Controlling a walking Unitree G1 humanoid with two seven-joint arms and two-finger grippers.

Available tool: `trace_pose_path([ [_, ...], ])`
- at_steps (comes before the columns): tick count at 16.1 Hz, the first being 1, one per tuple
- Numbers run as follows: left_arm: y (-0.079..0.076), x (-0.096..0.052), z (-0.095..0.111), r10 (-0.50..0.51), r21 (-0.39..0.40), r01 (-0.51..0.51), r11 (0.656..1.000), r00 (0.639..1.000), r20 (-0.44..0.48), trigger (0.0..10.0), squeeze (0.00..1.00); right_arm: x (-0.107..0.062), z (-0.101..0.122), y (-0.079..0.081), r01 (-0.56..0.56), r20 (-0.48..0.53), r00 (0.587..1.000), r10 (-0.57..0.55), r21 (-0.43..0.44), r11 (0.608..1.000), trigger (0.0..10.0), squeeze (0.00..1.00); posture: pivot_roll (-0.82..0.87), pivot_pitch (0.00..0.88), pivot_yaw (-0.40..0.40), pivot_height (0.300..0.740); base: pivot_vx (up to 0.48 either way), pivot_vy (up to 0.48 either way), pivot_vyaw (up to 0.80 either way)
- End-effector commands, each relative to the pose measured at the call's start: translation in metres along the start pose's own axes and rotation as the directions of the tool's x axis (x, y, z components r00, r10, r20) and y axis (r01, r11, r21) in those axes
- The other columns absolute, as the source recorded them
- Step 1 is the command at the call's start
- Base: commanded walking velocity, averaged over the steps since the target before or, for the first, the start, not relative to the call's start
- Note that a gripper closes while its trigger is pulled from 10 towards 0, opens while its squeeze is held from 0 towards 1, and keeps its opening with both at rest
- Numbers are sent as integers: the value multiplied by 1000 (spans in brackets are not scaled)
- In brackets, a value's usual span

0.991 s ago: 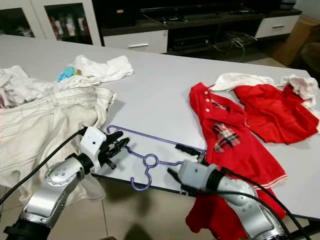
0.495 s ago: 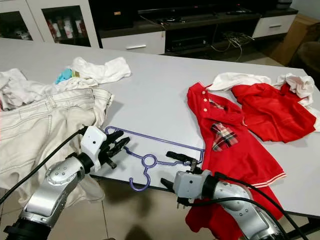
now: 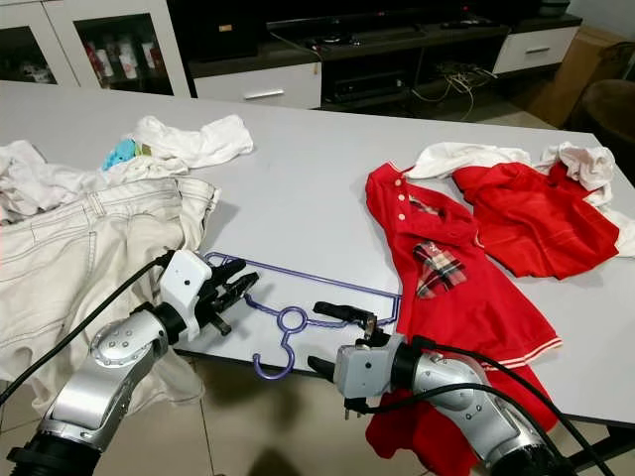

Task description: Hang hanger

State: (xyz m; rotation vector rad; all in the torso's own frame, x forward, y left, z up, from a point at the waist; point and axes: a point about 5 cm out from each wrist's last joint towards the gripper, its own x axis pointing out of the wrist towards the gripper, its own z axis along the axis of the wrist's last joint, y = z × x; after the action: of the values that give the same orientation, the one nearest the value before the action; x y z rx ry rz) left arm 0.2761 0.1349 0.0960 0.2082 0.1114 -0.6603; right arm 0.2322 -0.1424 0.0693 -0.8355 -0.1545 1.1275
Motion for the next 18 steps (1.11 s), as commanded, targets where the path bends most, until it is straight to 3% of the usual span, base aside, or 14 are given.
trace_pose_path([
  [1,2,0,3,1,22,-1,1000,1000,6,10000,0,7,2,10,-70,16,997,70,-5,998,10000,0,-56,0,50,740,0,0,0],
  [3,1,-1,3,3,18,-3,1000,1000,5,10000,0,8,3,9,-63,30,998,62,14,998,10000,0,-53,0,48,740,0,0,0],
  [9,-2,1,2,-4,11,4,1000,1000,6,10000,0,0,-1,-31,158,22,986,-162,143,977,10000,0,-65,0,46,740,0,0,0],
  [13,-3,3,0,-13,6,13,1000,1000,1,10000,0,2,-4,-31,185,-5,982,-188,215,959,10000,0,-67,0,45,740,0,0,0],
  [16,-5,0,-7,-31,4,31,1000,999,-28,10000,0,11,-20,-31,262,-133,963,-235,247,933,10000,0,-65,0,38,740,0,0,0],
  [17,-6,-2,-11,-50,12,51,999,998,-43,10000,0,14,-26,-33,309,-184,946,-266,272,911,3961,0,-65,0,38,740,0,0,0],
  [18,-6,-4,-13,-66,14,67,998,997,-51,10000,0,16,-27,-34,329,-194,940,-281,298,896,0,0,-65,0,38,740,0,0,0],
])
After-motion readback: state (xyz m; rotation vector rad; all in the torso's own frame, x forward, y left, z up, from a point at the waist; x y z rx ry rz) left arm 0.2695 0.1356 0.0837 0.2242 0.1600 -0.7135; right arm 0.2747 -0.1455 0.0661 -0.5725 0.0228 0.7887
